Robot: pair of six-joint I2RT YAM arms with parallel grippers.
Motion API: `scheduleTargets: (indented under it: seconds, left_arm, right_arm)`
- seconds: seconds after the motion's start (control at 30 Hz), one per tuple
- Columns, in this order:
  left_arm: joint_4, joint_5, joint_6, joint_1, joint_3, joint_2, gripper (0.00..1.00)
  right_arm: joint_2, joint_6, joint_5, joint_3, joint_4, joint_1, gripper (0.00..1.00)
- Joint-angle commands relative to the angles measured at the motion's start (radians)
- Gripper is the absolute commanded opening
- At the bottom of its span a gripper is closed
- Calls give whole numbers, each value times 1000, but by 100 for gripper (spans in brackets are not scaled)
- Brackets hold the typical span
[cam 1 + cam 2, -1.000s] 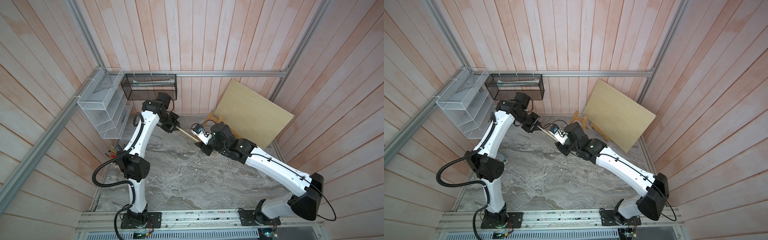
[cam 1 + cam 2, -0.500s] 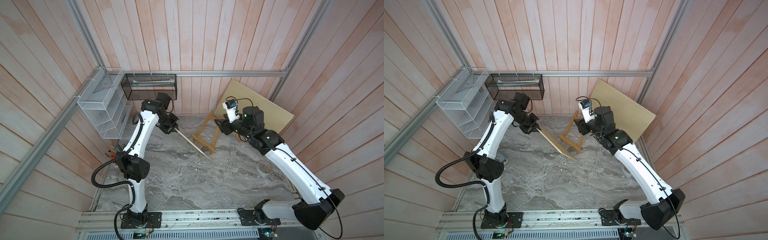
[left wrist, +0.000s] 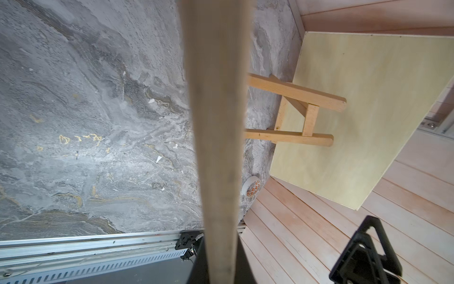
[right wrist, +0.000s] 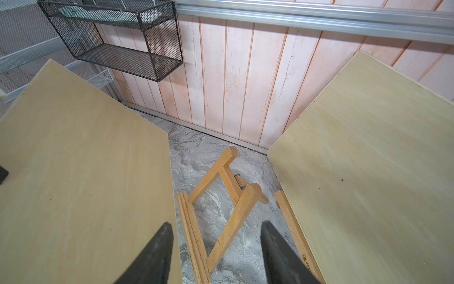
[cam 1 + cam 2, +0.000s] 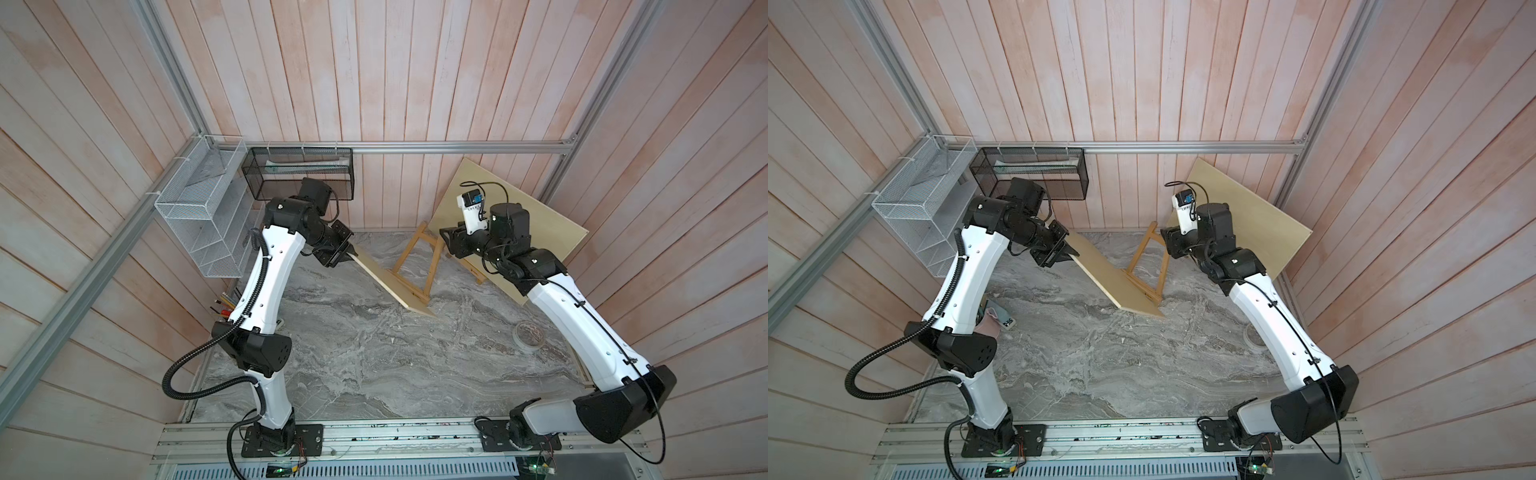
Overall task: Assemble the easel
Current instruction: Adjust the easel at the center of the board.
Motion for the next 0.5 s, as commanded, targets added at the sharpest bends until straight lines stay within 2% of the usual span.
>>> scheduleTargets:
  seconds: [0.0, 0.23, 0.47]
  left_arm:
    - [194, 106, -11, -21, 51, -38, 0]
    - [265, 101, -66, -50, 47, 6, 0]
    - [234, 59, -119, -63, 43, 23, 0]
  right_arm:
    - [9, 1, 25, 19, 0, -22, 59]
    - [67, 19, -13, 76, -27, -97, 59]
    - [176, 60, -152, 161, -23, -191, 58]
